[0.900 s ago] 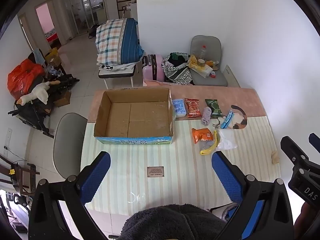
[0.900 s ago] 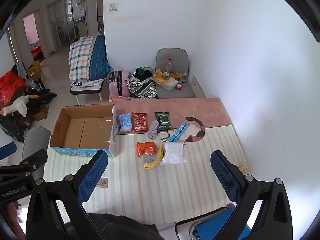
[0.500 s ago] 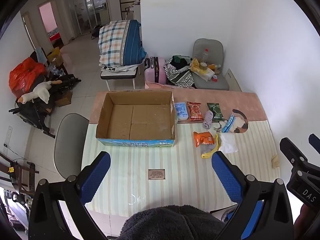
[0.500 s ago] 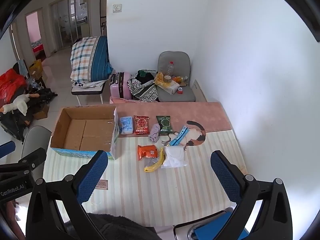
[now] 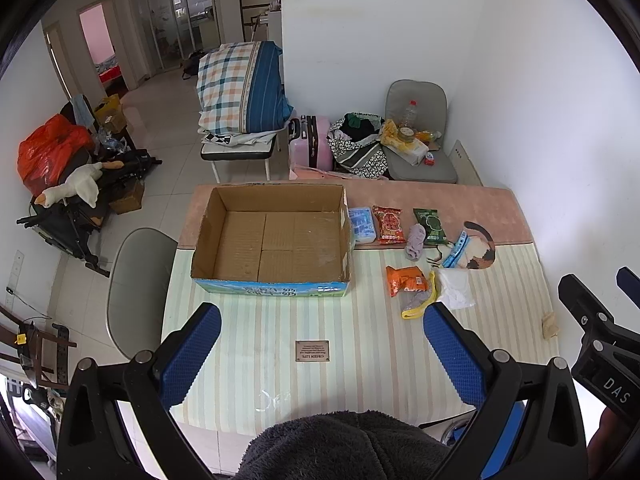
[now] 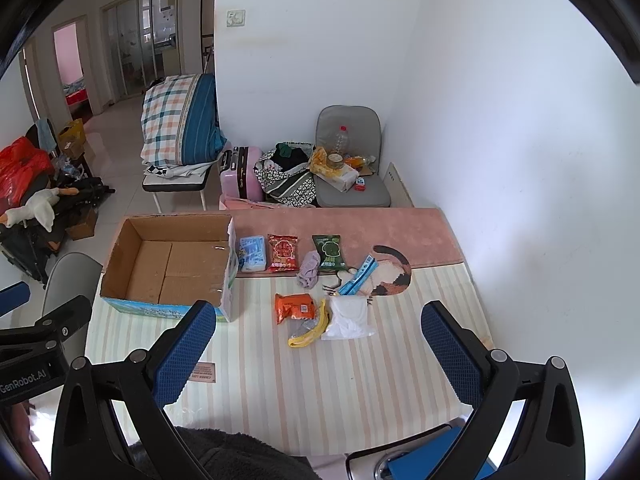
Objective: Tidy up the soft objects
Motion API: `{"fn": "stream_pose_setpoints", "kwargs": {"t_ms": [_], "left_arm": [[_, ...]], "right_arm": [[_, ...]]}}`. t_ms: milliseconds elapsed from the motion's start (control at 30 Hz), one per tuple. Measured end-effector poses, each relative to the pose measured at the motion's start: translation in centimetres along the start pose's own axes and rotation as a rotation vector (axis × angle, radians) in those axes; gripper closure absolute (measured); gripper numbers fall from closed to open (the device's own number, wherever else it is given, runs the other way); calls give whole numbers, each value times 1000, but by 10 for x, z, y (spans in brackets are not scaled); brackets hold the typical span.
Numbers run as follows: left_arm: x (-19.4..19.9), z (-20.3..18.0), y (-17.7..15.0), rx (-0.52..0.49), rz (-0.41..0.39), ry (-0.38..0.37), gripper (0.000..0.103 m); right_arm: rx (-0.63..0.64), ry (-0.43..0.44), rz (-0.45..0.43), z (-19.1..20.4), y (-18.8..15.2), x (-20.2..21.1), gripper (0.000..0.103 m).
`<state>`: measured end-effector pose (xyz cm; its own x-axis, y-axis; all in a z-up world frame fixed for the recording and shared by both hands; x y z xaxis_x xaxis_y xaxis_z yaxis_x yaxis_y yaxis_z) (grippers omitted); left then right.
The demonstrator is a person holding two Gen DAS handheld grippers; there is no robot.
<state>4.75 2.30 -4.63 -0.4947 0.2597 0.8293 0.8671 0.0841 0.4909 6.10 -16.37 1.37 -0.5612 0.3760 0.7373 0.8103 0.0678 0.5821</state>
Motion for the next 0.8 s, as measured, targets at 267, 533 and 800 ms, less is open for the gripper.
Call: {"fn": "stream_pose_setpoints", "kwargs": {"t_ms": [267, 533, 800], "left_arm": [[2, -2, 4, -5, -10, 10, 0], [-2, -3, 2, -5, -10, 7, 0], [-3, -2, 2, -6, -10, 4, 0]], "right_arm": [[-5, -10, -8, -2, 2, -2, 0], [-5, -15, -13, -1, 2, -2, 0], [-8, -15, -21, 0, 5, -4, 0]]}}
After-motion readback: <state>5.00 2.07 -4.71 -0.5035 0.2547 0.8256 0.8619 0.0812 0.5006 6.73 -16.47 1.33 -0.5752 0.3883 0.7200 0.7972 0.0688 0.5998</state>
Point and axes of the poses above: each gripper's, at about its wrist camera, not at the fingertips, and x roughly against the way its jaws point, z to its left, y to its top, the point moved 8 cm from there along -x, roughly the way its jaws point, and after that the axes turned 15 degrees about -y, right-handed, at the moved point
